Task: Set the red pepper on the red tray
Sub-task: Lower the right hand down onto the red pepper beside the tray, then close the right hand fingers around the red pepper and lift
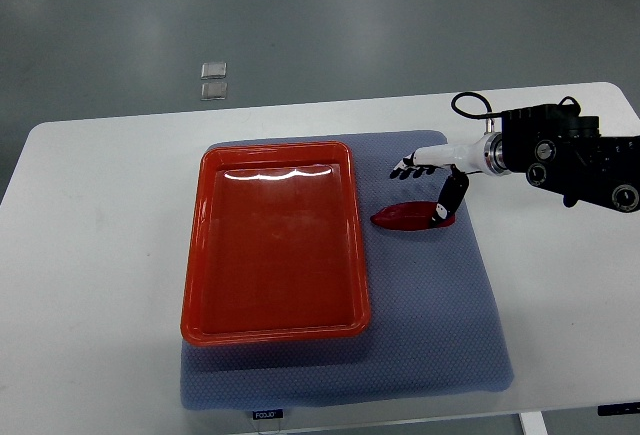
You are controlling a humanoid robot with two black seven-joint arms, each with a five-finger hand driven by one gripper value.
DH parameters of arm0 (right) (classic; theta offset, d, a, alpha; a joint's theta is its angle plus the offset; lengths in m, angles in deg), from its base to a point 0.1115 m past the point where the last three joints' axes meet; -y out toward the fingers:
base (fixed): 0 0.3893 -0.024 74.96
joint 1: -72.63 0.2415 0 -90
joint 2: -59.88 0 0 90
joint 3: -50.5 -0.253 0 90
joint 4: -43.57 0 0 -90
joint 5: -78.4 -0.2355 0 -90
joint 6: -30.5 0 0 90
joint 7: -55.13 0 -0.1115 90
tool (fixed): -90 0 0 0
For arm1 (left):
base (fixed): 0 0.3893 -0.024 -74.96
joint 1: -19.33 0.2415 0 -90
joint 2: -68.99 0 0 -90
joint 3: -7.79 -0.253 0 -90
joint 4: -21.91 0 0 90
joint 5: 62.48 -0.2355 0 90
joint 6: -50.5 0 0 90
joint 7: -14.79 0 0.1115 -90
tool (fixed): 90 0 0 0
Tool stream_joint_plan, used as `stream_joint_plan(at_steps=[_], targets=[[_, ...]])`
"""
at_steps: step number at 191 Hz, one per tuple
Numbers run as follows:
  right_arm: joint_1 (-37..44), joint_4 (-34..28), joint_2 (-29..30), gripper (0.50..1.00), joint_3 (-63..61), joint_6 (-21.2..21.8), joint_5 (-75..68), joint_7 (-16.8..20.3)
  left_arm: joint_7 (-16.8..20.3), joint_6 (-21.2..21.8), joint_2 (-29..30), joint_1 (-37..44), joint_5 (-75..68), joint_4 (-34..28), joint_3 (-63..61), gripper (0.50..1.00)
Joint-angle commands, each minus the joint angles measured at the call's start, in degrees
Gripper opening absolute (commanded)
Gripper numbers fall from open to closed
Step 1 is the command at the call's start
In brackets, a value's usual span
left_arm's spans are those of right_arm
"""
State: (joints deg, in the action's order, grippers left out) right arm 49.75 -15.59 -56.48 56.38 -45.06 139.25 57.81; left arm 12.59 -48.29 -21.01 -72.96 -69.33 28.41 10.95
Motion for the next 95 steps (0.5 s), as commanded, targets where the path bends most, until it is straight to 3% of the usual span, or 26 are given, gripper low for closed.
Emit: stream_joint_plan(at_steps=[1,36,51,84,95], targets=[[-0.68,0.01,-0.01,0.903,0.01,-0.55,0.32,1.01,0.00,0.00,0.00,0.00,0.00,0.00,-0.08,1.000],[-1.47,0.01,-0.01,0.881,0.01,-1.26,0.58,1.01,0.00,0.00,0.00,0.00,0.00,0.00,-0.08,1.000],[-1.47,0.01,0.08,0.823,0.01,-1.26,1.11,1.01,0.00,0.00,0.00,0.00,0.00,0.00,-0.08,1.000],[-1.47,0.01,0.17,0.752,0.01,-1.08,1.20,1.01,0.00,0.00,0.00,0.00,0.00,0.00,-0.08,1.000],[-1.47,0.01,0.17,0.701,0.01,-0.91,1.29,1.01,0.00,0.00,0.00,0.00,0.00,0.00,-0.08,1.000]])
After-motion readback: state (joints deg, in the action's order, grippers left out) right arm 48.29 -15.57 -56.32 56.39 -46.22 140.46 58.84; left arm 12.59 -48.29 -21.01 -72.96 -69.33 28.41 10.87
